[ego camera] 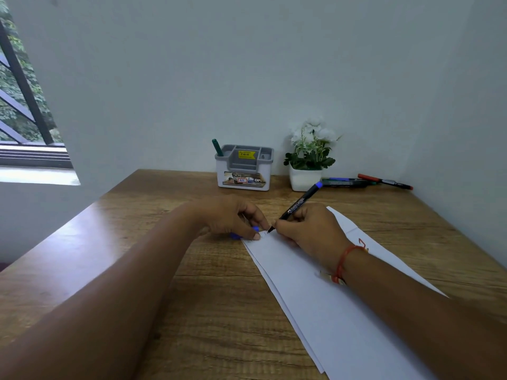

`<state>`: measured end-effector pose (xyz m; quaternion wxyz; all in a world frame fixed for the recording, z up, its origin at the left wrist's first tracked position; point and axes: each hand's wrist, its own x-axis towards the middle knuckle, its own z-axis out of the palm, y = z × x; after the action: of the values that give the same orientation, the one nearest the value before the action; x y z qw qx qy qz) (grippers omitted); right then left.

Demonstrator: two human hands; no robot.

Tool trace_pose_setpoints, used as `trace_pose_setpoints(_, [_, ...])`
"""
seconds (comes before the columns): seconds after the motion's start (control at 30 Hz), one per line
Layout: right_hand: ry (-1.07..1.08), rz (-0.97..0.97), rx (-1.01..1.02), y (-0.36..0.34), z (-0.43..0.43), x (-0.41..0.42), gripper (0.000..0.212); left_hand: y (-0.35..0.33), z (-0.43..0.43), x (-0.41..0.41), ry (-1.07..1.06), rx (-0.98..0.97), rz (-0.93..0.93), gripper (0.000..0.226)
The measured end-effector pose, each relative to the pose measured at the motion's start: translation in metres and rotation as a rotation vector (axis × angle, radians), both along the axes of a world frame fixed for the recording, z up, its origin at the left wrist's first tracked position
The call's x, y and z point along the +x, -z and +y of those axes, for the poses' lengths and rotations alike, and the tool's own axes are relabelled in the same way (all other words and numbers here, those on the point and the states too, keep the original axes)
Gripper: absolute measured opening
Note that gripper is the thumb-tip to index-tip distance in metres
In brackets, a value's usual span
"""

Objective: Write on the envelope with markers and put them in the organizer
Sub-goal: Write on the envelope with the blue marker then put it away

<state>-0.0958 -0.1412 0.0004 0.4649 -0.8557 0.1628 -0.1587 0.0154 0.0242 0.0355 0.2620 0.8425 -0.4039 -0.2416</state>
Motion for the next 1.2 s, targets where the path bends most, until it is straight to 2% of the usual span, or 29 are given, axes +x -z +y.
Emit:
trace_pose_setpoints(0.2, [-0.039,0.007,-0.037,-0.001,0.001,-0.002,0.009,0.0,0.0,0.0,0.002,0.005,-0.009,0.028])
trace_pose_setpoints(0.4, [-0.05,0.029,-0.097,-0.001,0.001,0.0,0.019,0.0,0.0,0.0,-0.002,0.004,-0.015,0.029])
trace_pose_setpoints(0.57, [0.007,-0.021,-0.014,0.001,-0.002,0.002,0.023,0.002,0.0,0.001,-0.009,0.008,-0.021,0.029])
trace_pose_setpoints(0.77, [-0.019,-0.001,-0.054,-0.001,0.002,-0.001,0.011,0.004,0.0,0.003,-0.015,-0.021,0.012,0.028])
trace_pose_setpoints(0.9, [-0.036,0.032,-0.107,-0.004,0.002,-0.003,0.013,0.004,0.0,0.004,-0.01,-0.019,0.01,0.028])
trace_pose_setpoints(1.1, [-0.012,0.005,0.039,-0.004,-0.002,-0.003,0.014,0.005,-0.001,0.008,0.011,-0.006,-0.02,0.032])
trace_pose_setpoints(1.2, [-0.038,0.025,0.015,-0.007,-0.001,-0.004,0.015,0.007,-0.001,0.01,0.018,-0.017,-0.017,0.031])
